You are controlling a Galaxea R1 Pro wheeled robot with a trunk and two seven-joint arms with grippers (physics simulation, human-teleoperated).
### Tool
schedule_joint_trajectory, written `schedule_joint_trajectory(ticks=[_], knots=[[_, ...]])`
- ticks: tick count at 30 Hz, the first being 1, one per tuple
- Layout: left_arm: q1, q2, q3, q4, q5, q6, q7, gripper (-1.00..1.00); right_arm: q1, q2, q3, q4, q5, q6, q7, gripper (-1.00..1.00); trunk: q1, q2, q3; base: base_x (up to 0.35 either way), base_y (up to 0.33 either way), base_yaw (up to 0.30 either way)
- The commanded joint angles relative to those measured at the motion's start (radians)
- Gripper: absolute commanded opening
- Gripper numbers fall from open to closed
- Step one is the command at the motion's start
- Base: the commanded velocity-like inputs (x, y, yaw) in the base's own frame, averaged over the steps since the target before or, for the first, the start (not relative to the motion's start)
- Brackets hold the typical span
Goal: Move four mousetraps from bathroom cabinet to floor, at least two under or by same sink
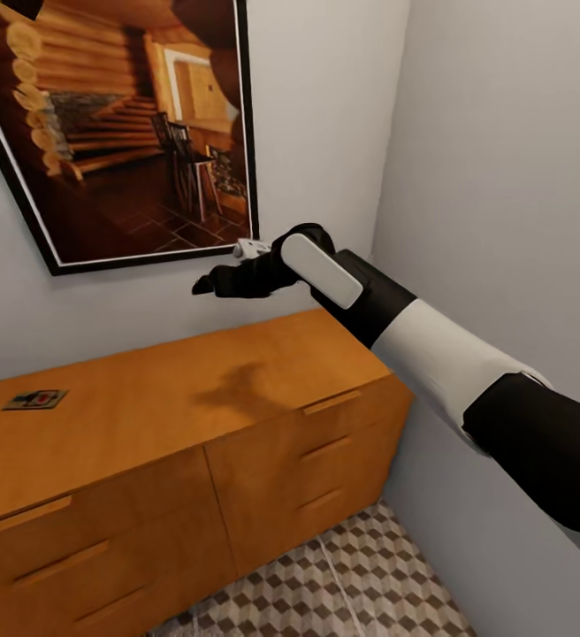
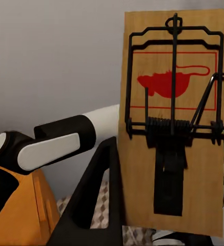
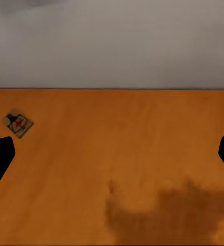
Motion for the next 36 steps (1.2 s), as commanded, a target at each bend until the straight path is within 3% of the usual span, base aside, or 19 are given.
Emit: schedule_joint_trajectory(ticks=[1,5,9,12,17,28,36], knots=[[-0.004,0.001,-0.006,-0.002,0.015,0.004,0.005,-1.00,-0.001,0.000,0.002,-0.001,-0.011,0.000,-0.009,1.00,0.000,-0.001,-0.001,0.000,0.000,0.290],[-0.004,0.001,-0.006,-0.010,0.096,0.002,0.071,-1.00,0.001,0.000,0.001,-0.003,-0.011,-0.001,-0.010,1.00,0.000,-0.001,0.001,0.000,0.000,0.290],[-0.004,0.001,-0.006,-0.015,0.155,-0.010,0.158,-1.00,0.002,0.000,0.001,-0.002,-0.012,-0.001,-0.010,1.00,0.000,-0.001,0.003,0.000,0.000,0.290],[-0.004,0.005,-0.006,-0.018,0.177,-0.015,0.174,-1.00,0.021,0.000,0.002,-0.002,-0.011,-0.001,-0.010,1.00,0.000,-0.001,0.004,0.000,0.000,0.289],[-0.004,0.007,-0.006,-0.020,0.181,-0.017,0.177,-1.00,0.029,0.000,0.002,0.002,-0.011,-0.002,-0.010,1.00,0.000,-0.001,0.007,0.000,0.000,0.221],[-0.004,0.008,-0.009,-0.022,0.179,-0.018,0.179,-1.00,0.031,0.000,0.015,-0.003,-0.009,-0.002,-0.010,1.00,0.000,-0.001,0.007,0.000,0.000,0.013],[-0.004,0.006,-0.048,-0.022,0.179,-0.054,0.179,-1.00,0.038,0.000,0.017,-0.003,-0.011,-0.003,-0.012,1.00,0.000,-0.001,0.009,0.000,0.000,0.162]])
